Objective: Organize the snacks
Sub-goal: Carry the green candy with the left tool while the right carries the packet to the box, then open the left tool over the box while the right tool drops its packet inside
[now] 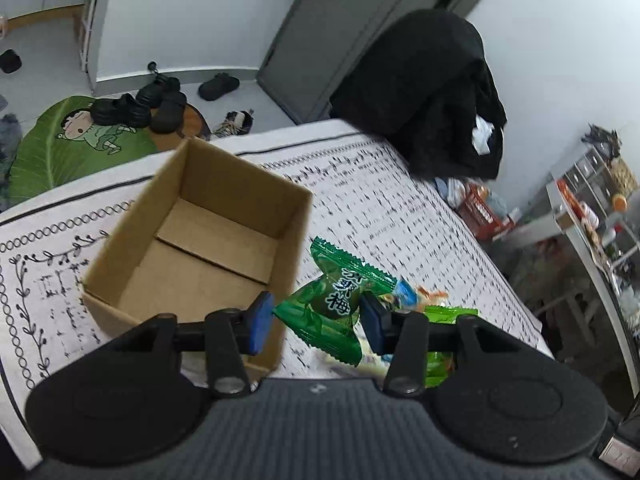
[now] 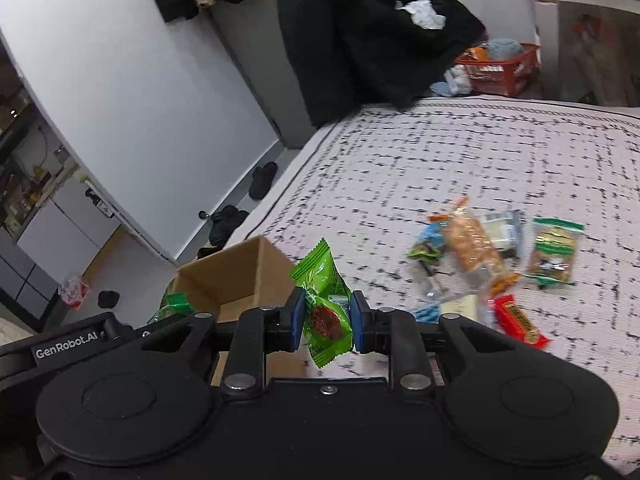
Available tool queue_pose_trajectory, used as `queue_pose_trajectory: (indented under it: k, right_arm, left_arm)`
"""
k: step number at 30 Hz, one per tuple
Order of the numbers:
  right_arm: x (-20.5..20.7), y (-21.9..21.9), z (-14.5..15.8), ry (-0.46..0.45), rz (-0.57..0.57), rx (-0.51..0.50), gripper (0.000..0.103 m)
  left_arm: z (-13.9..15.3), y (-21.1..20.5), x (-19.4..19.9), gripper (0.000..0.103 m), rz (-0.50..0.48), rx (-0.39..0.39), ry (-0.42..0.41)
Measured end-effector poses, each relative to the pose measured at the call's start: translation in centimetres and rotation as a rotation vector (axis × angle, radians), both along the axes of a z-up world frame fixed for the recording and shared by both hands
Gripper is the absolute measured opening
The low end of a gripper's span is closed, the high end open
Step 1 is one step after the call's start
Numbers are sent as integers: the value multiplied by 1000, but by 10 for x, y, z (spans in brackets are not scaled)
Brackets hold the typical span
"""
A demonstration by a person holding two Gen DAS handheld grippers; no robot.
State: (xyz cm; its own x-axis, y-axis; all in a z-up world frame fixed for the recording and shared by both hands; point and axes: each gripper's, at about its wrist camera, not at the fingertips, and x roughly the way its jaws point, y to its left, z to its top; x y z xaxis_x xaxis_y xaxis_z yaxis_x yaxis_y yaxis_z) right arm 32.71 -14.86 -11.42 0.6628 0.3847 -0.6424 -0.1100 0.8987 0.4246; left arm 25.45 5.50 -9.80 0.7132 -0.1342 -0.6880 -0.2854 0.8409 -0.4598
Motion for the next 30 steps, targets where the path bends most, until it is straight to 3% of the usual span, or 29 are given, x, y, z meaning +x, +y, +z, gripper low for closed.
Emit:
queue_pose_trajectory:
  k: [10, 30]
  right_arm:
    - [4, 48, 7, -5, 51, 13, 24]
    - [17, 96, -11, 38, 74, 5, 24]
  left_arm:
    - [-3, 42, 0, 46, 62, -66, -15]
    - [-40, 103, 13, 46, 176, -171, 55]
